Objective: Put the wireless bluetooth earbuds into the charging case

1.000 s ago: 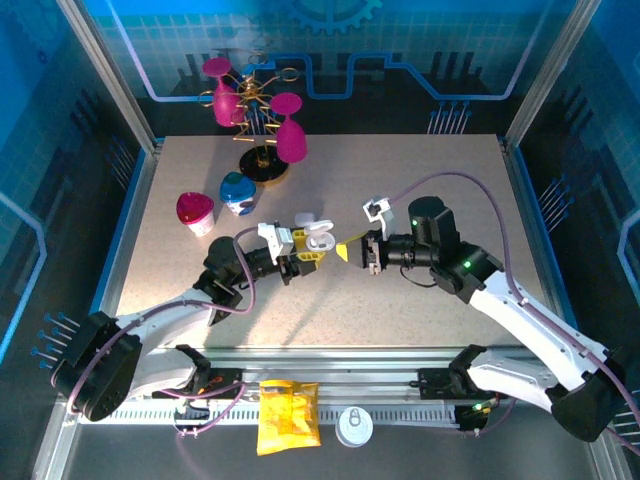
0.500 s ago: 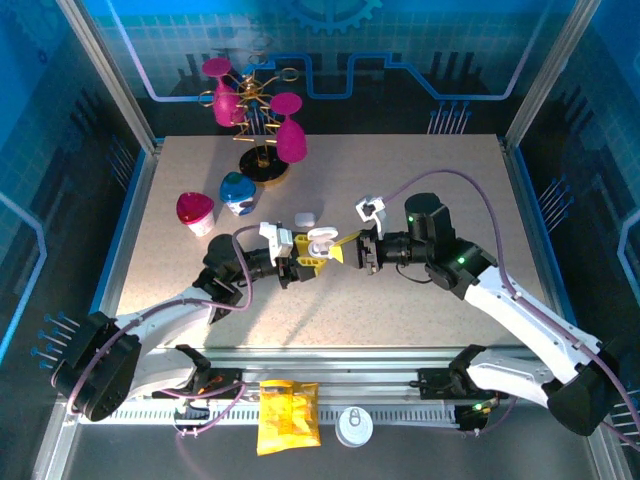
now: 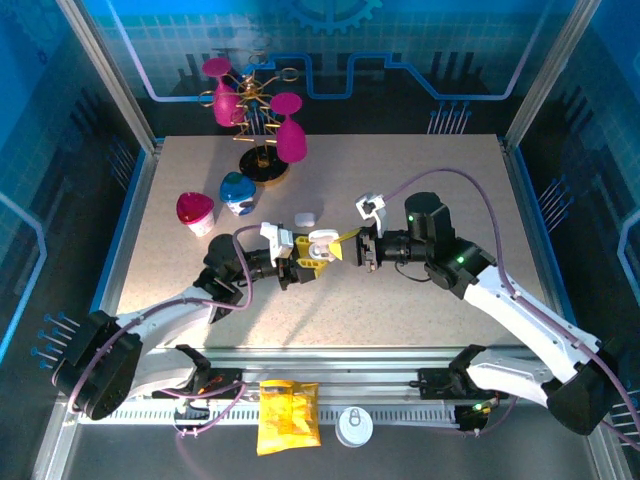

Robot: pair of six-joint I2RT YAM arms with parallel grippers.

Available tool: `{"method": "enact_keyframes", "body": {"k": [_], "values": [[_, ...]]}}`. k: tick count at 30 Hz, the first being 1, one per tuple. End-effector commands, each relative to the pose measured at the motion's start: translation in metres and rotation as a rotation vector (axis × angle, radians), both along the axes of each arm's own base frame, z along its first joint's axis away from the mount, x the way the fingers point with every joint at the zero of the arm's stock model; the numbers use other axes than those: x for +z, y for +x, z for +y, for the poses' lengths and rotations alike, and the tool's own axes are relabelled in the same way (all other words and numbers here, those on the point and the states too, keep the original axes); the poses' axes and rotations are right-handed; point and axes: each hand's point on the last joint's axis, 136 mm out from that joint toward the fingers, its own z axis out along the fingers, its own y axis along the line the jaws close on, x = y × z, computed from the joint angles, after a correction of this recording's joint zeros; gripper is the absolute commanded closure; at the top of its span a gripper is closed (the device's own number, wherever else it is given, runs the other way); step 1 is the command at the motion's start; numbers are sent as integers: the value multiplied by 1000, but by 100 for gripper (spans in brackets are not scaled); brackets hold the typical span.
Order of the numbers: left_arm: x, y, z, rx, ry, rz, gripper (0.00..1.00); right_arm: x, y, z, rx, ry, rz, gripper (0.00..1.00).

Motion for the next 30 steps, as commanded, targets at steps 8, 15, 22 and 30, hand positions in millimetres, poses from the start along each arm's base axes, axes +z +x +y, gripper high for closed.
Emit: {"method": "enact_keyframes", "body": {"k": [8,15,22,30], "values": [[24,-2,0,-23,-53,-50,69,-13,11,-5,-40,-63,30,85],[25,0,0,-23,-55,-53,69,-8,14,-3,-47,-54,45,71],[24,1,-1,-20,-54,-52,69,2,15,-3,-58,-36,34,54],[21,5,3,-16,-63,-60,69,32,12,-15,-92,22,-83,43]]}}
